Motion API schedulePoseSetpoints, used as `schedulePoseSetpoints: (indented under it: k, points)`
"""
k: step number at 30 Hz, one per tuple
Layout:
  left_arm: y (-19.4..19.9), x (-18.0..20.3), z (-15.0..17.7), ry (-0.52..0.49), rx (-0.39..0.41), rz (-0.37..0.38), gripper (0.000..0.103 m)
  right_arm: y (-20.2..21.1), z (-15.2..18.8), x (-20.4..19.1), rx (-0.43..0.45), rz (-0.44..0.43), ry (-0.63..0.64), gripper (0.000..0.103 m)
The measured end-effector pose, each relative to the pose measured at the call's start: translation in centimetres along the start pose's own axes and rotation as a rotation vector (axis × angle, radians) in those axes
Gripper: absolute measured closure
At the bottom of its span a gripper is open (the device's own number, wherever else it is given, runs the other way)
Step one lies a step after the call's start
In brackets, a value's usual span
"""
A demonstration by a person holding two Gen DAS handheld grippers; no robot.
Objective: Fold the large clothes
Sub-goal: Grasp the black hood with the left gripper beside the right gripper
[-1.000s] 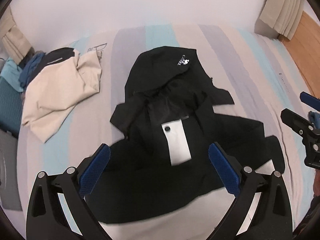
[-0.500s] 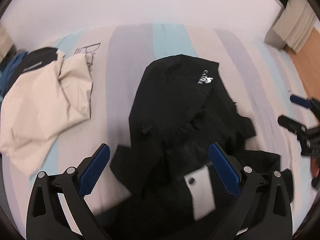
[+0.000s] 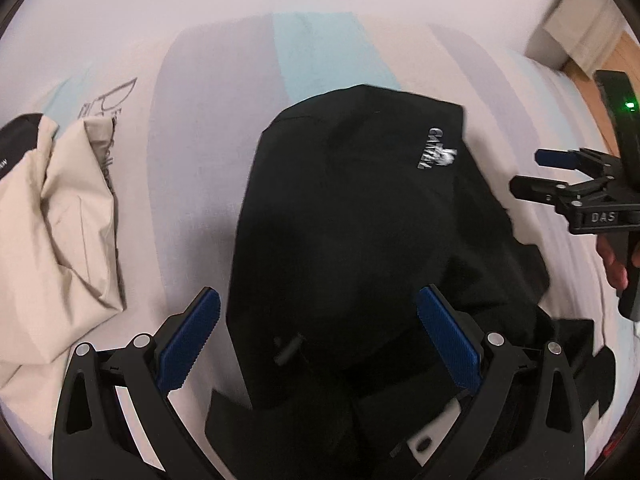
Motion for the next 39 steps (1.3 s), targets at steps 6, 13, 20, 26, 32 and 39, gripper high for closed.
schedulePoseSetpoints:
  k: [6,13,20,26,32,39]
  points:
    - [-2.8,-2.3,-0.3,0.08,-0.019,0.003,0.006,-3.4,-0.9,0.7,-0.061,-0.003,-0.069,0.008]
    - [-4.8,-2.9,-0.9,0.066,-0.033,0.006,0.01,-5.9,0.0,0.9,-0.108,0.011,-0.086,0.008]
    - [-5.7,-5.4,-0.6,0.1,-0.065,0.039,0.027,-7.1,1.2,-0.2,-0.166,0.025,-0.042,0.009]
    - [-6.1,-6.0,-0.6,0.093,-0.069,0.014,0.023,-6.6,0.3,1.0,-0.168,-0.005,-0.12,0.042]
    - [-6.0,-4.7,-1.6,0.068,-0.038,0.04,0.06,-6.0,-0.2,1.7,-0.184,-0.029,-0.127,0.073]
    - [-6.5,-4.1,-2.3,0.067,-0.042,0.059,0.081,-5.7,-0.4,2.3,-0.17,-0.003,-0.116,0.094]
Point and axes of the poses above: each gripper's, at about its wrist camera, not at the fingertips, and y roughly against the way its jaws point, x to its right, z to its underside, the point moved 8 cm from there along -y, roughly the way its jaws point, and after that the axes turned 15 degrees about -y, right-handed, at the moved point
